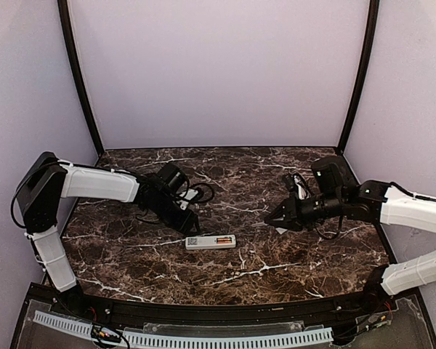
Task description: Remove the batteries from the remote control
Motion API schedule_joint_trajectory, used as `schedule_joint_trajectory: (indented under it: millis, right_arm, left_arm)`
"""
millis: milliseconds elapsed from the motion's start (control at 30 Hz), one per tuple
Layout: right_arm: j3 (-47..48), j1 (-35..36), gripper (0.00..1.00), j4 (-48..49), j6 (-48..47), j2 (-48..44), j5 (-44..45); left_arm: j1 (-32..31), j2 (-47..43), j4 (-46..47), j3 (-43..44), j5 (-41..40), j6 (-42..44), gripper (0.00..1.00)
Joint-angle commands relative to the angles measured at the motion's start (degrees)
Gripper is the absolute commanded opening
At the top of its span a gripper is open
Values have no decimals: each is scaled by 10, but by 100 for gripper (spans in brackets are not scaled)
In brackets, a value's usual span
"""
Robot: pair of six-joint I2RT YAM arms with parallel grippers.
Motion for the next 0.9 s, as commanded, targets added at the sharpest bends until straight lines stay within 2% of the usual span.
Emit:
schedule_joint_trajectory:
  millis: [0, 100, 400, 867]
  right_arm:
    - [-6, -4, 0, -9, -11, -9, 9]
    - [-5, -4, 0, -10, -12, -8, 12]
    - [1, -4, 0, -10, -15, 2, 10]
    - [-1, -4, 0, -11, -12, -1, 12]
  left_arm:
    - [12, 11, -3, 7, 3, -19, 48]
    - [15, 17, -9, 6, 18, -20, 47]
    - [15, 20, 22, -28, 135, -25, 43]
    - [1, -8, 67, -95, 200, -62, 41]
